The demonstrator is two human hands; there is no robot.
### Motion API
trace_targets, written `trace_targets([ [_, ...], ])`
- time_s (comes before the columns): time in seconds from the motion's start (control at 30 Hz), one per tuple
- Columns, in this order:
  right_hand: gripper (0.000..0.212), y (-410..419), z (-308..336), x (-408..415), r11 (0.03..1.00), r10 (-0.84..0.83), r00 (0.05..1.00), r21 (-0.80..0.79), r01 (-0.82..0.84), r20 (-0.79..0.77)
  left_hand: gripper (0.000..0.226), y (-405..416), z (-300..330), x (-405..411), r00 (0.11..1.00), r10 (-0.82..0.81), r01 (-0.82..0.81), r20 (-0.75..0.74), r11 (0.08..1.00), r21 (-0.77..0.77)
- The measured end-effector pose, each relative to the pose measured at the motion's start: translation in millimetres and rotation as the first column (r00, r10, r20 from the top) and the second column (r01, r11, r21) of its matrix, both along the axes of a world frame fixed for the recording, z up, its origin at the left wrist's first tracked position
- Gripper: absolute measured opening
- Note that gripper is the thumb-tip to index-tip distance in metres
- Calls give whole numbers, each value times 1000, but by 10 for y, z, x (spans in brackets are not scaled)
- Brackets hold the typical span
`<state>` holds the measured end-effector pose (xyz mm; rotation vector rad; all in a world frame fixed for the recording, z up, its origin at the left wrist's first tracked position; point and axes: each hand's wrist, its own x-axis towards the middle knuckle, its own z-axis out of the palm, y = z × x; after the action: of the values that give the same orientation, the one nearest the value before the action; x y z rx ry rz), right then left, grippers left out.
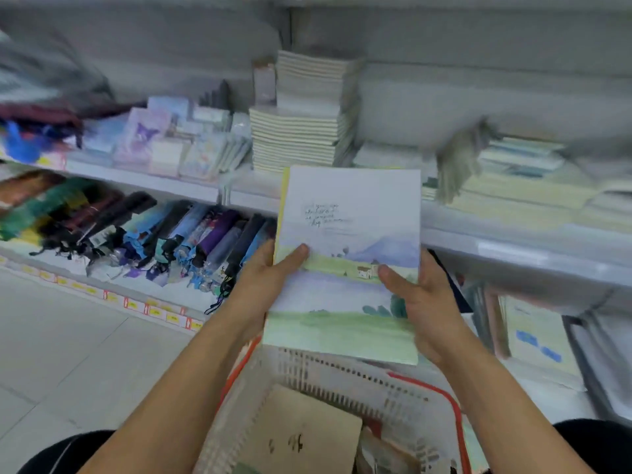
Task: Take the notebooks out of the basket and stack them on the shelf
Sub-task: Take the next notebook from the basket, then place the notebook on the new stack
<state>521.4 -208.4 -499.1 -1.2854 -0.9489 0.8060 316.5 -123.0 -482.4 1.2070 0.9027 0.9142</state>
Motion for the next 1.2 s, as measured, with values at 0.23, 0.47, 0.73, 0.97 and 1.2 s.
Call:
trace_targets([
  [0.23, 32, 445, 1036, 767, 967, -254, 965, -32, 253, -56, 15, 361, 673, 619, 980, -159, 176, -118, 972, 155],
  [0.47, 53, 884, 1413, 1024, 973, -123, 992, -202, 113, -39, 28, 1161, 878, 1405, 999, -12, 10, -51, 999, -42],
  [0.73, 63, 1360, 1068, 1256, 883, -128, 873, -347, 317, 471, 36, 1692, 665, 1651, 944, -81, 133, -320, 981, 144],
  [0.97, 39, 1640, 874, 1384, 825, -140, 758, -349, 445, 637, 23, 1924, 476, 1759, 727, 278, 91, -628, 867, 490],
  [1.2, 35, 1784, 709, 1457, 812, -177, 726, -318, 489, 665, 33, 1958, 405, 1810, 623, 369, 48, -690, 862, 504],
])
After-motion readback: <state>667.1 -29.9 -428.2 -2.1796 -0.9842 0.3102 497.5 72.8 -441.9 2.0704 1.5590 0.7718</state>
